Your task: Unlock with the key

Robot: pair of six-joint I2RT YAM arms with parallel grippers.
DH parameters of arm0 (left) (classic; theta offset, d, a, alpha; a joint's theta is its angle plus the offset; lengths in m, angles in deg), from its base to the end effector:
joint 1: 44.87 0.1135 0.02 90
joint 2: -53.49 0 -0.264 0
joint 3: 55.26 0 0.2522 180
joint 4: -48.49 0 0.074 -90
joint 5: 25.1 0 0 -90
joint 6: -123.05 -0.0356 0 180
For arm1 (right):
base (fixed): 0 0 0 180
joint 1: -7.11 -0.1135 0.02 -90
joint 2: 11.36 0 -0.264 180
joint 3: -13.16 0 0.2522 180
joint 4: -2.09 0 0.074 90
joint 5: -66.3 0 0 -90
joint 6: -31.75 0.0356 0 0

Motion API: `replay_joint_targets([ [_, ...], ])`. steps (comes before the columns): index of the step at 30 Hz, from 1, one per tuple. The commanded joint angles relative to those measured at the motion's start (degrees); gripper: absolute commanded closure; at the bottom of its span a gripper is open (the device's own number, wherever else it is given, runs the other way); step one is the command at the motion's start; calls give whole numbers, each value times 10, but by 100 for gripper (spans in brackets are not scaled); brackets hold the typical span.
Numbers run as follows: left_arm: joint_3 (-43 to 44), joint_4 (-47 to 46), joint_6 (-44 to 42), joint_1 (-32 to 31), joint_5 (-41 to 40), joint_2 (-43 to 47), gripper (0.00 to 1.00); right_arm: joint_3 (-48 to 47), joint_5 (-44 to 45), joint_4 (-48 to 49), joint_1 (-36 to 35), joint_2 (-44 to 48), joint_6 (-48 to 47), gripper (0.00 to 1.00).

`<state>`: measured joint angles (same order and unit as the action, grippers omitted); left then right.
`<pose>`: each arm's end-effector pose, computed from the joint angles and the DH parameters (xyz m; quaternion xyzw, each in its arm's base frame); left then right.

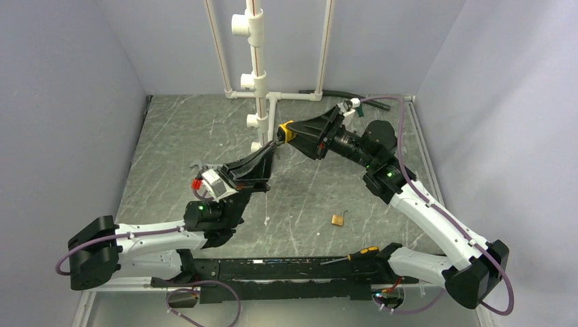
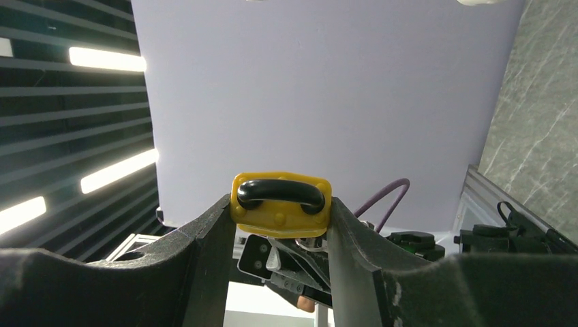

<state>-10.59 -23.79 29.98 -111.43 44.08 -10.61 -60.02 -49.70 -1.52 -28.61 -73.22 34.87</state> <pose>0.0941 -0.1852 0.3526 0.0383 0.3550 -0.4416 0.8231 0.1921 0.1574 0.4100 0.1593 0.6437 0.7257 0.1833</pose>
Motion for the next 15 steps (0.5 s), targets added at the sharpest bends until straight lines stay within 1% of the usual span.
replay_joint_targets([
  [1,24,-29,-37,1,-2,11,100,-27,-5,51,-4,9,7,100],
  [7,23,-7,-45,1,-8,30,100,-35,2,31,-5,9,-8,100],
  [10,17,-28,-54,1,-10,28,100,-40,-1,26,-6,6,-10,100],
  [15,20,-21,-49,1,-2,38,100,-37,4,23,-6,4,-13,100],
])
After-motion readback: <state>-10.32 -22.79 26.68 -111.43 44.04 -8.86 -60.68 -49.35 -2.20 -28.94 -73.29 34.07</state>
